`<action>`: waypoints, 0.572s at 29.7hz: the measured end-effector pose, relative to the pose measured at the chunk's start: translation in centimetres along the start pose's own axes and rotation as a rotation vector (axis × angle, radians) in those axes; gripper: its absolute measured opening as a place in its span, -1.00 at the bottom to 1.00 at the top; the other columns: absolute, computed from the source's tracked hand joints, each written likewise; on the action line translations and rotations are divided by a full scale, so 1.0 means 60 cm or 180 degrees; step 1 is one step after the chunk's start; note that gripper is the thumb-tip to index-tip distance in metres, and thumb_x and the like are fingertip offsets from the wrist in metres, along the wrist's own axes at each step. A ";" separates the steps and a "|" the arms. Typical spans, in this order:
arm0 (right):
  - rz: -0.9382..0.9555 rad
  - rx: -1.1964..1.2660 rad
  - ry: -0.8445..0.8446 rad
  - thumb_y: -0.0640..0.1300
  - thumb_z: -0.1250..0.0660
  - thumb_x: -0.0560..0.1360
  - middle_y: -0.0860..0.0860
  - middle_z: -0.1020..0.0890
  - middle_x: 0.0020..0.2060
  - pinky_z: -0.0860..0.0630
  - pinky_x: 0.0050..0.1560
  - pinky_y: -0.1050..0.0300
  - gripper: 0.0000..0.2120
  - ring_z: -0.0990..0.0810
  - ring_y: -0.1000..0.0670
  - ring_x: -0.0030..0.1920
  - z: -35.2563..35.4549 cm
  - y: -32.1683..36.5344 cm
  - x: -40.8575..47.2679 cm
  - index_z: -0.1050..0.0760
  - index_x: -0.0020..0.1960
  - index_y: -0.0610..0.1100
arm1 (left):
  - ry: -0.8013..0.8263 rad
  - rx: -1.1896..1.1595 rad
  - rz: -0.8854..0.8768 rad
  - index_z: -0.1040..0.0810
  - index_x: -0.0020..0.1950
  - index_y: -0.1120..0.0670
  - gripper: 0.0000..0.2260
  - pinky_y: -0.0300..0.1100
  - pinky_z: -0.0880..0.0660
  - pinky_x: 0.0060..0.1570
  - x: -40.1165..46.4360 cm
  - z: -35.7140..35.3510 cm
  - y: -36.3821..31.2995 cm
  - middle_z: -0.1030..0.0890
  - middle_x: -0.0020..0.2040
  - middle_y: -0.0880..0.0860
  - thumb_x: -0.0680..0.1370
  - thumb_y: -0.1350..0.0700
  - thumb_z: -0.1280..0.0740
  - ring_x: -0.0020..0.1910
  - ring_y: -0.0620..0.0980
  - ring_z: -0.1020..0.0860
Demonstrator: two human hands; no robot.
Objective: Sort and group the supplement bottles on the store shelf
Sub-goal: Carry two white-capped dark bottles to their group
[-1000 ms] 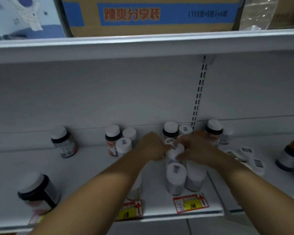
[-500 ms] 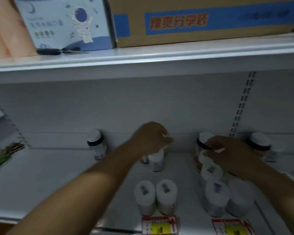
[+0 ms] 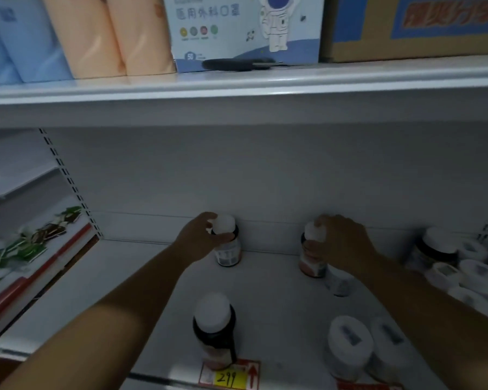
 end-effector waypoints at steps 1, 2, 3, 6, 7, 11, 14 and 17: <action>-0.0017 0.0051 -0.0071 0.12 -0.37 0.38 -0.14 -0.52 0.18 -0.39 0.08 0.08 -0.49 -0.53 -0.15 0.11 -0.006 0.005 0.003 -0.41 0.25 -0.06 | -0.0066 -0.0076 -0.0086 -0.41 0.15 0.03 -0.48 0.05 -0.52 0.13 0.007 -0.007 0.006 -0.54 0.11 0.12 0.30 0.03 -0.57 0.09 0.15 -0.54; -0.0046 0.0172 -0.0120 0.09 -0.39 0.38 -0.16 -0.50 0.15 -0.39 0.01 0.10 -0.54 -0.53 -0.17 0.07 -0.011 0.010 0.005 -0.42 0.21 -0.07 | -0.0147 -0.0114 -0.0166 -0.39 0.12 0.04 -0.48 0.06 -0.53 0.08 0.012 -0.013 0.010 -0.54 0.06 0.11 0.28 0.04 -0.58 0.05 0.14 -0.55; -0.0092 0.0321 -0.0141 0.07 -0.40 0.38 -0.16 -0.49 0.13 -0.36 -0.04 0.13 -0.56 -0.52 -0.18 0.04 -0.015 0.016 0.006 -0.42 0.18 -0.08 | -0.0231 -0.0150 -0.0239 -0.37 0.10 0.05 -0.48 0.05 -0.55 0.04 0.016 -0.019 0.012 -0.53 0.02 0.09 0.28 0.04 -0.58 0.00 0.13 -0.55; -0.0198 0.0638 -0.0159 0.01 -0.41 0.39 -0.16 -0.46 0.14 -0.30 -0.05 0.20 -0.60 -0.51 -0.18 0.07 -0.024 0.032 0.010 -0.45 0.18 -0.09 | -0.0401 -0.0321 -0.0435 -0.42 0.07 0.07 -0.55 -0.04 -0.55 -0.07 0.019 -0.027 0.017 -0.54 -0.03 0.06 0.31 0.11 -0.56 -0.08 0.09 -0.57; -0.0235 0.0783 -0.0183 -0.01 -0.42 0.39 -0.14 -0.46 0.12 -0.30 -0.03 0.21 -0.62 -0.51 -0.15 0.07 -0.024 0.037 0.009 -0.47 0.17 -0.08 | -0.0440 -0.0462 -0.0465 -0.45 0.06 0.09 -0.60 -0.09 -0.54 -0.09 0.020 -0.023 0.017 -0.56 -0.03 0.06 0.33 0.13 -0.55 -0.07 0.08 -0.57; -0.0491 0.2352 -0.0624 -0.12 -0.48 0.35 -0.03 -0.57 -0.03 -0.43 -0.15 0.28 -0.83 -0.53 0.00 -0.04 0.017 0.059 -0.013 -0.55 -0.10 0.00 | -0.0041 -0.2218 -0.0500 -0.59 0.05 0.06 -0.84 -0.12 -0.58 -0.07 0.004 0.035 -0.016 -0.66 -0.01 0.04 0.48 0.10 -0.41 0.04 0.11 -0.62; -0.0448 0.4156 -0.0542 -0.18 -0.47 0.32 0.03 -0.65 -0.16 -0.49 -0.24 0.23 -0.87 -0.59 0.00 -0.09 0.067 0.097 -0.051 -0.61 -0.19 0.02 | 0.0908 -0.3238 -0.0673 -0.56 0.18 0.10 -0.68 -0.06 -0.62 -0.07 -0.040 0.070 -0.071 -0.69 0.02 0.04 0.49 -0.01 -0.30 0.02 0.04 -0.65; -0.0200 0.4874 -0.0260 -0.04 -0.48 0.14 0.03 -0.68 -0.21 -0.51 -0.21 0.11 -0.72 -0.62 0.00 -0.14 0.102 0.140 -0.093 -0.64 -0.15 0.03 | 0.1347 -0.3626 -0.0785 -0.55 0.20 0.15 -0.64 -0.08 -0.61 -0.11 -0.100 0.083 -0.118 -0.69 0.03 0.09 0.47 0.02 -0.25 -0.01 0.05 -0.66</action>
Point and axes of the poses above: each hand's wrist, its own x-axis towards the middle knuckle, its own z-axis out of the back of the hand, y = z × x, the point moved 2 cm from there along x, towards the middle knuckle
